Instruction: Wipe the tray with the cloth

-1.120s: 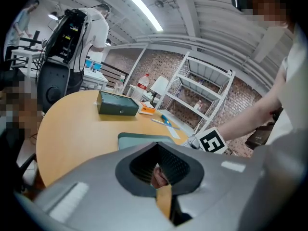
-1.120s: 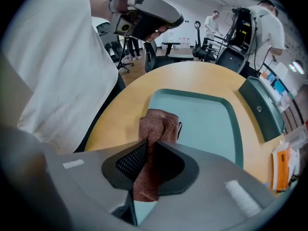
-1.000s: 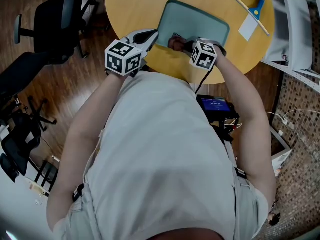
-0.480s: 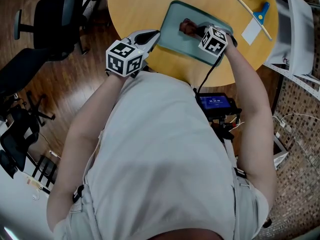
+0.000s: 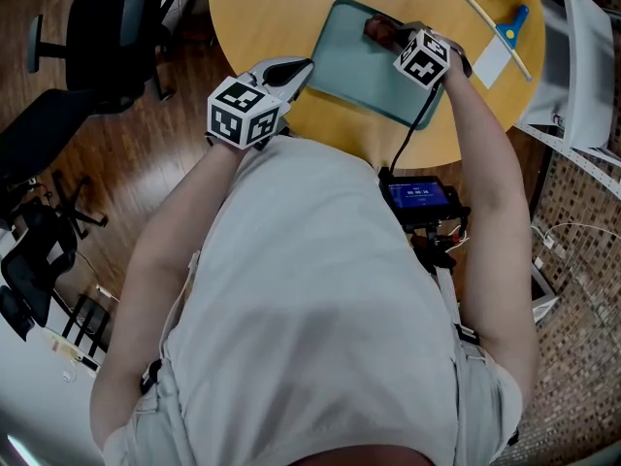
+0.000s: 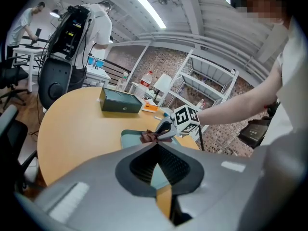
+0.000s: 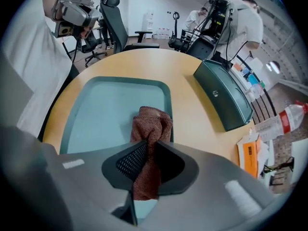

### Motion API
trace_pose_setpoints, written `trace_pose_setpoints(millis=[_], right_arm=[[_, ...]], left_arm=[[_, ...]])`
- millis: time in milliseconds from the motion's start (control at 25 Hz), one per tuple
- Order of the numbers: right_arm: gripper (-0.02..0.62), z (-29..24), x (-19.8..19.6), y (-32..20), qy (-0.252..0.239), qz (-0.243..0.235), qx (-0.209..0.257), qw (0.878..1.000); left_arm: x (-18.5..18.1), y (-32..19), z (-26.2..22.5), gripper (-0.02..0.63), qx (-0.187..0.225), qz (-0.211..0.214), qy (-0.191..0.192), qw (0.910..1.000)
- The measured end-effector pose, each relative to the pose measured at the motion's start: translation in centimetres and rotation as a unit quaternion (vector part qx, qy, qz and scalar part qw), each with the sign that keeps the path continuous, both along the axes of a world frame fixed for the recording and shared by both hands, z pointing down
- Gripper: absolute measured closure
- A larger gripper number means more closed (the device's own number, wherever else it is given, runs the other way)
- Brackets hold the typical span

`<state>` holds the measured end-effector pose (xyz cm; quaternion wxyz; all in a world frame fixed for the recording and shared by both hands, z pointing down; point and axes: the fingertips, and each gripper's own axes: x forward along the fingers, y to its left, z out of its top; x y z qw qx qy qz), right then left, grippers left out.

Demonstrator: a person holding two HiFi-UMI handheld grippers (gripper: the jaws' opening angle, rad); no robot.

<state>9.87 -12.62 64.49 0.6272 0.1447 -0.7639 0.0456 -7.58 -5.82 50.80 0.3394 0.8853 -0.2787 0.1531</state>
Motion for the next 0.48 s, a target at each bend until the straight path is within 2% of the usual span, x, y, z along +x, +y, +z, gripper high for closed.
trace_pose_setpoints(millis=[240,480], right_arm=[[0.531,0.8,0.4,-1.3,0.024,0.011,0.034,0.999],[0.531,0.3,-1.5,-1.4,0.001,0.010,0.035,0.999]], left_arm=[[-0.3,0.1,0.0,0.606,0.002,0.002,-0.005,1.0000],[-0.3,0.5,-0.2,0.606,0.002,-0.002,-0.010,1.0000]])
